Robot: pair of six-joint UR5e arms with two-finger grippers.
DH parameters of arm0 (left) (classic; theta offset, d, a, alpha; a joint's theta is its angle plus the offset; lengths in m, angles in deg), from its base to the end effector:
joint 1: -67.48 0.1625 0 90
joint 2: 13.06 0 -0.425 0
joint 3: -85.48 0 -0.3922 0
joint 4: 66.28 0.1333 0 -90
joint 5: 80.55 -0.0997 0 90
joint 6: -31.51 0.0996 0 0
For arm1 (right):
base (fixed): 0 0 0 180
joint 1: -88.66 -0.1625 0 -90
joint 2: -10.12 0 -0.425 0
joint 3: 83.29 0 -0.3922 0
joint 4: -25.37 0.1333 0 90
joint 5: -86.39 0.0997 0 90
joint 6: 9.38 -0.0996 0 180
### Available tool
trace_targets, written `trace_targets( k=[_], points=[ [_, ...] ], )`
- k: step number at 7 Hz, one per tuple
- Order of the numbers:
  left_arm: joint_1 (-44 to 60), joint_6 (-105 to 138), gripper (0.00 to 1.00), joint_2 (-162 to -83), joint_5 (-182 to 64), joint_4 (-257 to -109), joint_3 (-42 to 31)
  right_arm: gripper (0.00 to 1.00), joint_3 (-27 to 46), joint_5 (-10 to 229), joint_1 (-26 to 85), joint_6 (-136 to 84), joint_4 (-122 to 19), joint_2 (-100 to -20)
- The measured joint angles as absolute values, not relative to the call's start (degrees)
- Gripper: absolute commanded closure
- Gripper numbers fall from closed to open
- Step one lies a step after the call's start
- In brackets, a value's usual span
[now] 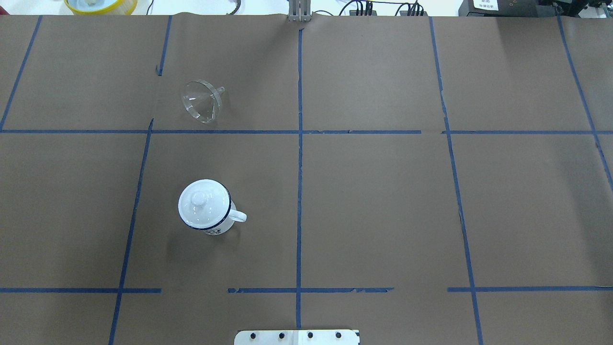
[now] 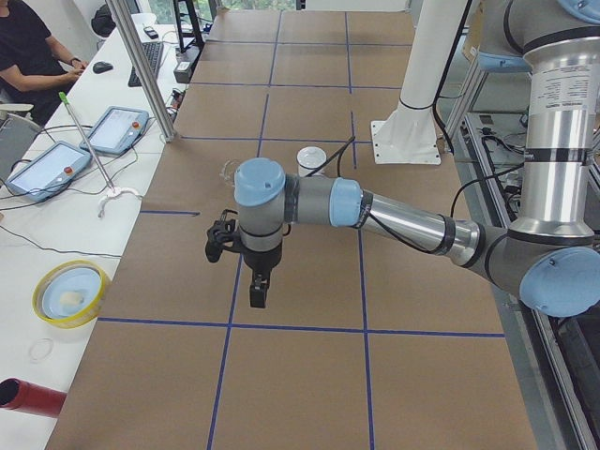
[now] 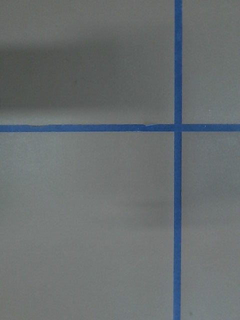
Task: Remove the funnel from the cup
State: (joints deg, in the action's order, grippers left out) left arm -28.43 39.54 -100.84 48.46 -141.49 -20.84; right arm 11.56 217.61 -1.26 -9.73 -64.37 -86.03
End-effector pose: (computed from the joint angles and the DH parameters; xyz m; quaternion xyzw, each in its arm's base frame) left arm -0.1179 -0.4530 0.5702 0.0349 0.3321 0.0154 0.9425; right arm 0.0670 -0.4450 0.6707 -0.0098 -0.3520 0.0054 0.9359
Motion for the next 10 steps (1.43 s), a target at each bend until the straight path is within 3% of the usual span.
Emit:
trace_targets(
  k=[4, 10],
  points=[
    [-29.7, 42.5, 0.00, -100.0, 51.3, -142.0, -17.1, 0.00, 11.5, 217.6, -1.3, -9.7, -64.4, -86.0],
    [-28.7, 37.7, 0.00, -100.1, 55.9, -155.5, -12.3, 0.00, 11.6, 217.6, -1.3, -9.7, -64.4, -86.0]
  ],
)
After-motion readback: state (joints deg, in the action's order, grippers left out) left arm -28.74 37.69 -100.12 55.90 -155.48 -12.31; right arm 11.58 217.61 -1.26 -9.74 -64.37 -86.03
